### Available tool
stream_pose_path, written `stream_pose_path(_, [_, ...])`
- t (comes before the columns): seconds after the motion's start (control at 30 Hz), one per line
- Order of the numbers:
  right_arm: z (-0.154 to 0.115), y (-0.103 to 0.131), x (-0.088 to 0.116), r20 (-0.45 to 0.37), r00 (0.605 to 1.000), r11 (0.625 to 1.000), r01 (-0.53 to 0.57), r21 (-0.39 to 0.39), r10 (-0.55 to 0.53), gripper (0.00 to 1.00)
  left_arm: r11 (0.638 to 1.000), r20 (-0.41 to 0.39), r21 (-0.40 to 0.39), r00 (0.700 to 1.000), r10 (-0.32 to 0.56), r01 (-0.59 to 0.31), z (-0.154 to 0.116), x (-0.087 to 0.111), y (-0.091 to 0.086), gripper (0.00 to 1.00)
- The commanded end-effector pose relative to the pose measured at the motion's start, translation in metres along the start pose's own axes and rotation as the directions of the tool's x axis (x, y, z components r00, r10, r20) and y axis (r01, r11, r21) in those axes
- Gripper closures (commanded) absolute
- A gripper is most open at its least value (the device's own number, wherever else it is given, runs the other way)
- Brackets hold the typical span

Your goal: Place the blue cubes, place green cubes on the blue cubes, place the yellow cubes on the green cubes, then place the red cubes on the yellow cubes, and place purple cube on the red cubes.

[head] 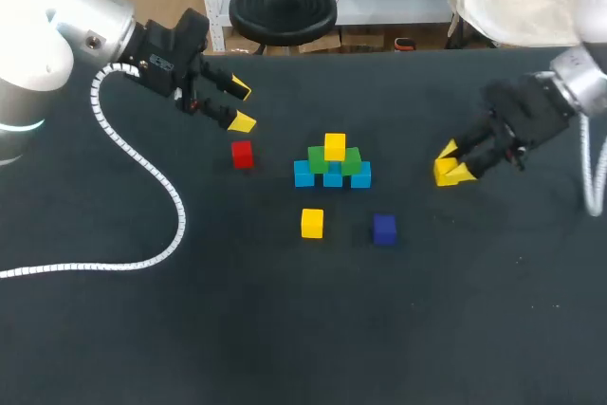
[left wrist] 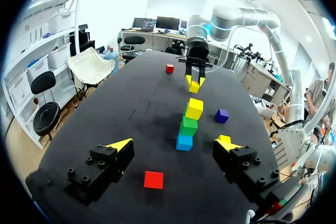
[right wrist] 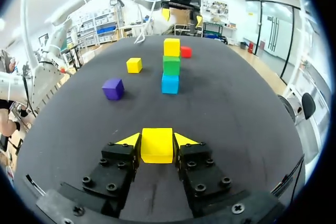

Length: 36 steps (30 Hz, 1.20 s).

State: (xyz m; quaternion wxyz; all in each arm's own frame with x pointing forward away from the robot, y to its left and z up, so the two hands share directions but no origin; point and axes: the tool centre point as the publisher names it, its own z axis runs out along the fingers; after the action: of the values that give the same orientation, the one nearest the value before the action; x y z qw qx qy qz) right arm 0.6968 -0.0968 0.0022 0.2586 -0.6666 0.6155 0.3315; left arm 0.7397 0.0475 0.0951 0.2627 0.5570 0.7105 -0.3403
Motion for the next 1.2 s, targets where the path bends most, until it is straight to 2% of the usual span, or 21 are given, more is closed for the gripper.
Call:
stream_pose_path(0.03, [0.015, -0.017, -0.008, -0.017, 1.0, 0.999, 0.007, -0.039, -0.008, 1.0, 1.0, -0.003, 0.003, 1.0, -0.001, 0.001, 0.0, 0.0, 0.002, 0.0])
stream_pose_path(0.4, [0.03, -0.019, -0.01, -0.025, 0.997, 0.998, -0.066, 0.013, 0.066, 1.0, 1.0, -0.003, 0.003, 1.0, -0.001, 0.001, 0.0, 0.0, 0.002, 0.0])
stream_pose_path(0.43, [0.03, -0.018, -0.01, -0.022, 0.997, 0.997, -0.072, 0.016, 0.072, 0.77, 1.0, -0.003, 0.003, 1.0, -0.001, 0.001, 0.0, 0.0, 0.002, 0.0])
stream_pose_path(0.47, [0.03, -0.017, -0.01, -0.021, 0.997, 0.997, -0.08, 0.013, 0.08, 0.6, 1.0, -0.003, 0.003, 1.0, -0.001, 0.001, 0.0, 0.0, 0.002, 0.0])
stream_pose_path(0.5, [0.029, -0.017, -0.01, -0.021, 0.997, 0.997, -0.081, 0.013, 0.081, 0.33, 1.0, -0.003, 0.003, 1.0, -0.001, 0.001, 0.0, 0.0, 0.002, 0.0])
stream_pose_path(0.53, [0.027, -0.016, -0.01, -0.019, 0.996, 0.996, -0.092, 0.016, 0.092, 0.0, 1.0, -0.003, 0.003, 1.0, -0.001, 0.001, 0.0, 0.0, 0.002, 0.0])
stream_pose_path(0.67, [0.006, -0.015, -0.007, 0.014, 0.991, 0.989, -0.13, 0.066, 0.13, 0.0, 1.0, -0.003, 0.003, 1.0, -0.001, 0.001, 0.0, 0.0, 0.002, 0.0])
stream_pose_path(0.83, [-0.04, -0.009, 0.003, 0.032, 0.986, 0.968, -0.169, 0.187, 0.166, 0.0, 1.0, -0.003, 0.003, 1.0, -0.001, 0.001, 0.0, 0.0, 0.002, 0.0])
stream_pose_path(0.93, [-0.074, 0.004, 0.017, 0.063, 0.977, 0.946, -0.212, 0.247, 0.202, 0.0, 1.0, -0.003, 0.003, 1.0, -0.001, 0.001, 0.0, 0.0, 0.002, 0.0])
stream_pose_path(1.03, [-0.103, 0.022, 0.031, 0.092, 0.969, 0.93, -0.244, 0.276, 0.227, 0.0, 1.0, -0.003, 0.003, 1.0, -0.001, 0.001, 0.0, 0.0, 0.002, 0.0])
stream_pose_path(1.1, [-0.114, 0.03, 0.036, 0.101, 0.966, 0.922, -0.259, 0.288, 0.24, 0.0, 1.0, -0.003, 0.003, 1.0, -0.001, 0.001, 0.0, 0.0, 0.002, 0.0])
stream_pose_path(1.2, [-0.117, 0.031, 0.035, 0.097, 0.966, 0.919, -0.258, 0.297, 0.239, 0.0, 1.0, -0.003, 0.003, 1.0, -0.001, 0.001, 0.0, 0.0, 0.002, 0.0])
